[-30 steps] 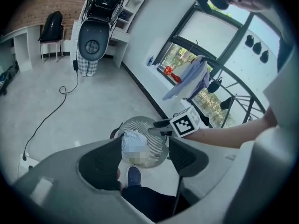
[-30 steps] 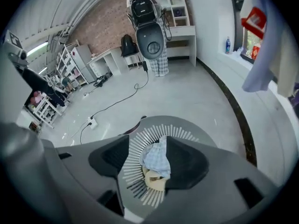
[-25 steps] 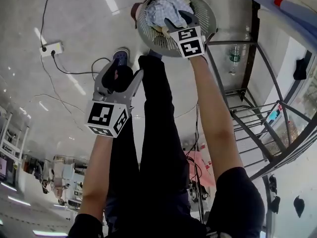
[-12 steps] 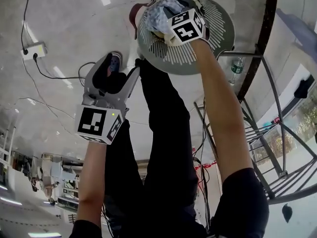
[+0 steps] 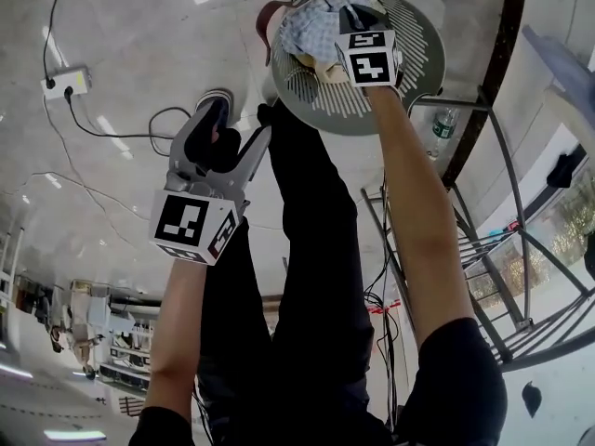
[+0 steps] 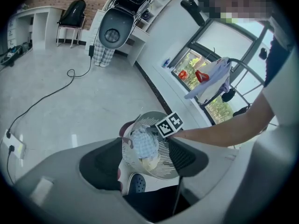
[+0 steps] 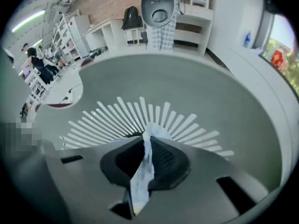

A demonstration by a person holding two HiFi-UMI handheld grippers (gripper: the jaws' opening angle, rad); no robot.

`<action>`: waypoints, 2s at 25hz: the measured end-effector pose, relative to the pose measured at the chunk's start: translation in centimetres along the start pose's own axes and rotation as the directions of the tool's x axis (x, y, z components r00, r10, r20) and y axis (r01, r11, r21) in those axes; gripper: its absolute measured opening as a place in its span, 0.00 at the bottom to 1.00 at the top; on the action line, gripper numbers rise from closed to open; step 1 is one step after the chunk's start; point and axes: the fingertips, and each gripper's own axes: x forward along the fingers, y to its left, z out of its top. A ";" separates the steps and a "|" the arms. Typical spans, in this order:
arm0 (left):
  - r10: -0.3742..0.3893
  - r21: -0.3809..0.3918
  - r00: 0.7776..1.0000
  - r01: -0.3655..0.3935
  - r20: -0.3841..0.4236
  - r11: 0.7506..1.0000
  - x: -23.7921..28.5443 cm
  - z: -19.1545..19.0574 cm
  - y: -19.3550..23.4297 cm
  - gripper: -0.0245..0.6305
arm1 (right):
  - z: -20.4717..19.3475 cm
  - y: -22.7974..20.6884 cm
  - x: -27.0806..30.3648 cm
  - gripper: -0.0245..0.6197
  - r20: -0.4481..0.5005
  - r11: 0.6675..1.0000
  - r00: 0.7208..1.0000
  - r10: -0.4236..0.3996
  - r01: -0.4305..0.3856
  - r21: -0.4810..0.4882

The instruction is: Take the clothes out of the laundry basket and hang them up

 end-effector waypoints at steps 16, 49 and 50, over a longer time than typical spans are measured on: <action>-0.161 0.179 0.984 0.171 -0.069 0.969 -7.7 6.0 -8.5 0.50 | 4.1 1.8 -28.5 0.09 0.263 0.950 0.944 -0.200 0.121 0.286; -0.499 0.579 0.832 0.536 -0.241 0.614 -28.9 18.2 -30.2 0.50 | 14.8 19.0 -80.9 0.09 0.561 0.815 0.674 -0.481 0.109 0.569; -0.509 0.577 0.821 0.553 -0.258 0.601 -29.3 17.7 -30.3 0.50 | 14.7 19.7 -81.5 0.09 0.569 0.815 0.670 -0.477 0.096 0.571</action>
